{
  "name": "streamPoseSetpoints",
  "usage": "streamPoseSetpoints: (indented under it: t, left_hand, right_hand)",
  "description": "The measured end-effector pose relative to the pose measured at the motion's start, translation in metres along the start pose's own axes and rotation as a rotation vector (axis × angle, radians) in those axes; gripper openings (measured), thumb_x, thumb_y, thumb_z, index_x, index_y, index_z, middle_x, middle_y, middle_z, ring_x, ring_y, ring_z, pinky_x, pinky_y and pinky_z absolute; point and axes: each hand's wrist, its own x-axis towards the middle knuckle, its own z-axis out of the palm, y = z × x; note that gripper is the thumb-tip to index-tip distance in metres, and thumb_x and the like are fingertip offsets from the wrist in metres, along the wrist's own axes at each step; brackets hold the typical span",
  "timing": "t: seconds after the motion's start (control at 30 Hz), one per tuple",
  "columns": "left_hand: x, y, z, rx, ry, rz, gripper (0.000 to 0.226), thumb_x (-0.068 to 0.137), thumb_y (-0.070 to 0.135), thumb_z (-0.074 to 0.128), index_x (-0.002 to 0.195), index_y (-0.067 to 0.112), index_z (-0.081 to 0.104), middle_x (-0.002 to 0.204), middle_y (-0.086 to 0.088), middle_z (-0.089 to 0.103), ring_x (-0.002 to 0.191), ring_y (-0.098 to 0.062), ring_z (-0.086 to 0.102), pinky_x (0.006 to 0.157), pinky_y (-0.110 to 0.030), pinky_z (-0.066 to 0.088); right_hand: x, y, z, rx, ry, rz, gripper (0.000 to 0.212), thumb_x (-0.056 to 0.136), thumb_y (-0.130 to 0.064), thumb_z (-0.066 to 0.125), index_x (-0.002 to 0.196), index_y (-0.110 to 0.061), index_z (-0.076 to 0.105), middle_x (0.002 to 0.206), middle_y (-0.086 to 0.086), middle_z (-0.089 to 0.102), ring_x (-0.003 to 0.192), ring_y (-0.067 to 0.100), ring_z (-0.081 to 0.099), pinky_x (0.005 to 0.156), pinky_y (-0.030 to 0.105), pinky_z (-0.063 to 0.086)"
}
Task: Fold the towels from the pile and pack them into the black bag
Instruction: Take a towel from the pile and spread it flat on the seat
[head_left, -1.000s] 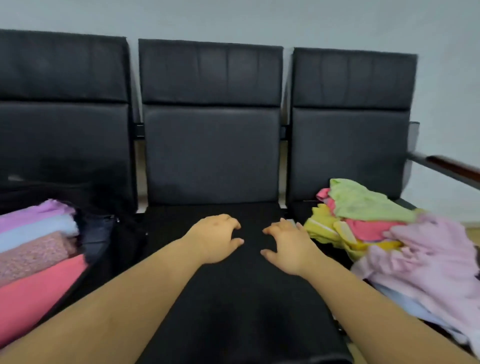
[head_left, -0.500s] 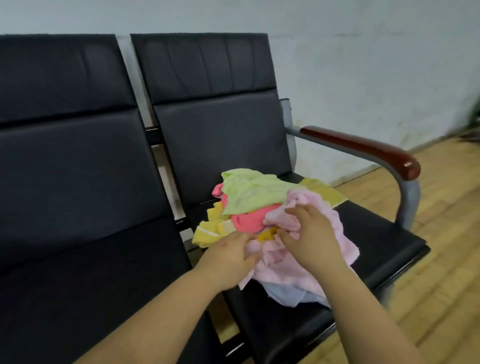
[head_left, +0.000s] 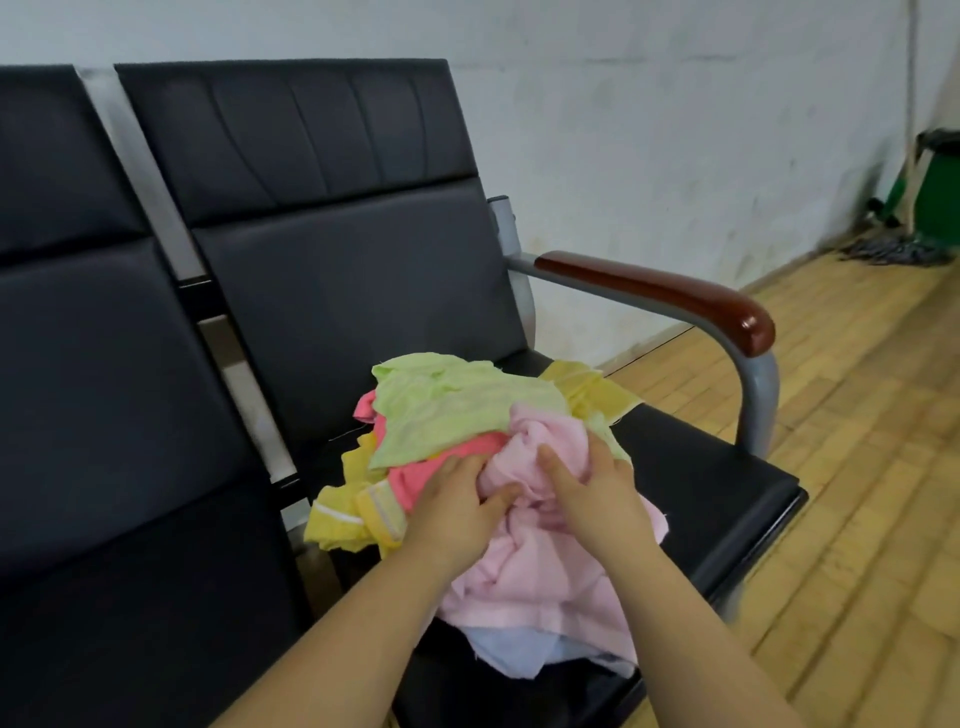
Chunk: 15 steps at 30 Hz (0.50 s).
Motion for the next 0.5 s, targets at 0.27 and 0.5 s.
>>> streamPoseSetpoints:
  t: [0.27, 0.5]
  left_hand:
    - [-0.022, 0.009, -0.022, -0.386, -0.003, 0.030, 0.022, 0.090, 0.033, 0.061, 0.085, 0.011, 0.064, 0.082, -0.001, 0.064, 0.078, -0.017, 0.059, 0.069, -0.024, 0.046]
    - [-0.072, 0.010, -0.073, -0.909, 0.251, -0.368, 0.051, 0.090, 0.059, 0.045, 0.108, 0.017, 0.067, 0.098, -0.010, 0.072, 0.095, -0.028, 0.067, 0.085, -0.044, 0.052]
  right_hand:
    - [-0.013, -0.016, -0.014, 0.206, 0.131, -0.036, 0.033, 0.098, -0.038, 0.047, 0.073, -0.017, 0.051, 0.067, -0.003, 0.052, 0.063, 0.011, 0.049, 0.055, 0.023, 0.033]
    - [-0.088, -0.065, 0.026, 0.382, 0.012, -0.258, 0.036, 0.091, -0.035, 0.058, 0.068, -0.010, 0.048, 0.059, -0.005, 0.043, 0.049, 0.004, 0.037, 0.049, 0.012, 0.035]
